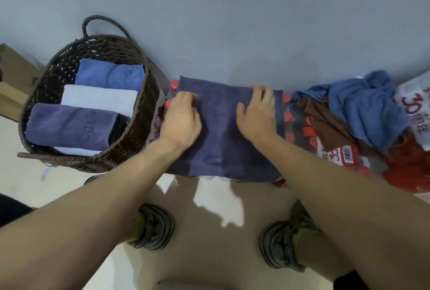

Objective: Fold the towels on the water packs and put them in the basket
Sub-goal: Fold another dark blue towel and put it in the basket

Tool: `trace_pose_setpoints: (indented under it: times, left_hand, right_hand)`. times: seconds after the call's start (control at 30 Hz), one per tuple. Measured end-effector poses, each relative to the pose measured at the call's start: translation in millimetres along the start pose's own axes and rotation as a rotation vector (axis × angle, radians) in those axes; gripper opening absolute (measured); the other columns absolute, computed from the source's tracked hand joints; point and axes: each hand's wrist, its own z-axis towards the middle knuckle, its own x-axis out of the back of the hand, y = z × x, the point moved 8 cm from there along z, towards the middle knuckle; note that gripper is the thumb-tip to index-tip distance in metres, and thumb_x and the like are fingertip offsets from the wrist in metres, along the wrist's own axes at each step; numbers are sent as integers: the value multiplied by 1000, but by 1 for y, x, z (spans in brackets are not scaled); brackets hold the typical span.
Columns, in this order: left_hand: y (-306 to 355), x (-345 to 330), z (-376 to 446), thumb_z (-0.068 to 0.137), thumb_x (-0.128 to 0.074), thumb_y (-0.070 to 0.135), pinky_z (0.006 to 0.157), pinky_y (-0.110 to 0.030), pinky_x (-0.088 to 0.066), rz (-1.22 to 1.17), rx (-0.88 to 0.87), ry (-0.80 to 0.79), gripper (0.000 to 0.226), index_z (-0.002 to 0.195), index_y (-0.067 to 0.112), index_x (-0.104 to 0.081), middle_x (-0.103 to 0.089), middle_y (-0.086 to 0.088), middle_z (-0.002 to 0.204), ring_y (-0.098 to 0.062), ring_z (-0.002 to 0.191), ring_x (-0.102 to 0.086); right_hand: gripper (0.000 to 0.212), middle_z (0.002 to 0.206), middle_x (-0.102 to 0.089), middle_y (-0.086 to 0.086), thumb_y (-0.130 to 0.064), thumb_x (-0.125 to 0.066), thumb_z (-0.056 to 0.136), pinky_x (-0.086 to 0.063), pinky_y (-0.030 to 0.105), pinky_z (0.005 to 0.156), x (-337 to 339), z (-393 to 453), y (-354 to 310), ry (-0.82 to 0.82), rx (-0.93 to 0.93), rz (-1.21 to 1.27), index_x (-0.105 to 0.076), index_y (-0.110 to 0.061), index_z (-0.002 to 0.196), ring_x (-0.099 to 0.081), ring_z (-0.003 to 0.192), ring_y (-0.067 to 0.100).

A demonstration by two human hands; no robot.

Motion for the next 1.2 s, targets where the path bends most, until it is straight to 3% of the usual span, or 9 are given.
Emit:
trace_pose_setpoints:
  times: [0.17, 0.43, 0.57, 0.67, 0.73, 0.87, 0.97, 1.07, 1.2]
  left_hand:
    - [-34, -57, 31, 103, -24, 43, 123, -39, 1, 429, -61, -216, 67, 155, 3, -9, -4, -13, 164, -26, 151, 1]
    - [-45, -58, 41, 100, -24, 54, 122, -36, 6, 485, 6, -272, 76, 156, 8, -4, 1, -11, 164, -23, 151, 5]
    - [-27, -52, 26, 99, -31, 49, 121, -44, 5, 588, 6, -300, 74, 156, 10, -5, 1, -19, 163, -33, 150, 5]
    - [26, -59, -11, 96, -47, 36, 122, -45, -11, 391, -227, -206, 64, 151, 7, -31, -24, -19, 158, -35, 148, -16]
    - [61, -76, -39, 96, -50, 34, 121, -43, -18, 297, -382, -211, 54, 145, 11, -43, -36, -15, 153, -33, 145, -27]
    - [89, -134, -73, 103, -31, 45, 122, -39, -3, 469, -505, -393, 57, 154, 21, -26, -15, -6, 163, -23, 151, -8]
    - [89, -144, -77, 103, -28, 45, 122, -38, 0, 479, -512, -391, 57, 155, 23, -22, -8, -5, 164, -22, 151, -4]
    - [80, -141, -77, 102, -31, 46, 122, -36, 0, 434, -492, -420, 57, 155, 25, -23, -7, -3, 165, -19, 152, -2]
    - [81, -140, -75, 102, -35, 45, 123, -35, 2, 400, -460, -491, 58, 155, 27, -21, -3, -1, 165, -18, 152, 2]
  right_hand:
    - [78, 165, 1, 12, -57, -28, 100, 2, 39, 123, -19, -20, 60, -183, 14, -255, -7, -10, 157, 5, 152, 27]
    - [82, 165, 10, -1, -70, -24, 92, 9, 49, 120, -20, -7, 74, -244, -49, -251, -3, -25, 157, 15, 151, 17]
    - [76, 163, -16, 8, -53, -53, 90, -10, 44, 123, 6, -3, 74, -111, -60, -21, -30, -15, 151, -10, 151, 24]
    - [47, 126, -51, 12, -35, -65, 85, -38, 42, 103, 51, -26, 79, 166, -42, 134, -56, -8, 122, -47, 120, 30]
    - [29, 102, -51, 6, -32, -65, 83, -42, 38, 86, 67, -49, 91, 213, -38, 107, -58, -12, 103, -50, 98, 26]
    - [20, 75, -57, -6, -37, -62, 84, -38, 31, 63, 65, -102, 134, 60, -315, 130, -49, -24, 76, -55, 70, 19]
    - [22, 73, -64, 2, -32, -71, 84, -49, 36, 66, 25, -138, 152, -278, -535, 268, -59, -17, 72, -61, 73, 26]
    - [28, 94, -67, 7, -37, -78, 79, -50, 34, 68, -12, -181, 154, -494, -907, 616, -67, -15, 93, -59, 84, 21]
    - [31, 103, -65, 2, -34, -77, 83, -49, 34, 79, -21, -191, 150, -446, -970, 841, -65, -16, 106, -58, 97, 18]
